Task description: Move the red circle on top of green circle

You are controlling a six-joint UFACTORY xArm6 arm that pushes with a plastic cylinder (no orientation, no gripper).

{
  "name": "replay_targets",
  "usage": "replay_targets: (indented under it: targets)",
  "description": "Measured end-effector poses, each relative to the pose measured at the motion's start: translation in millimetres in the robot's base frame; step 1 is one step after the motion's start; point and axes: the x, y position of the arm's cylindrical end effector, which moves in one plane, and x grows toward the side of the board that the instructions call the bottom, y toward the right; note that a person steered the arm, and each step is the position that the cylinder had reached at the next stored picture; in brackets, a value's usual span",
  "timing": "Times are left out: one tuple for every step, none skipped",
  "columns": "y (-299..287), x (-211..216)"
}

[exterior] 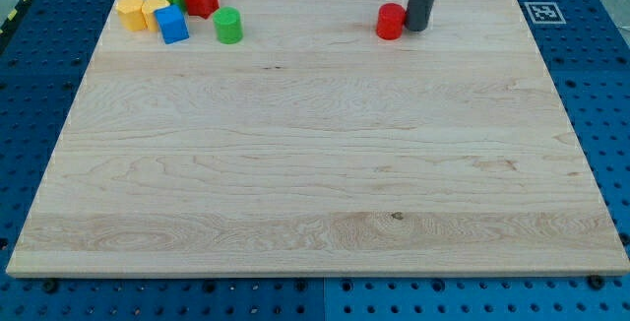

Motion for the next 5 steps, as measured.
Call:
replay_targets:
  targets:
    - [-36.0,0.0]
    - [-74.3,0.0]
    - [-114.8,0.0]
    - [-152.9,-0.7]
    - [-184.7,-4.1]
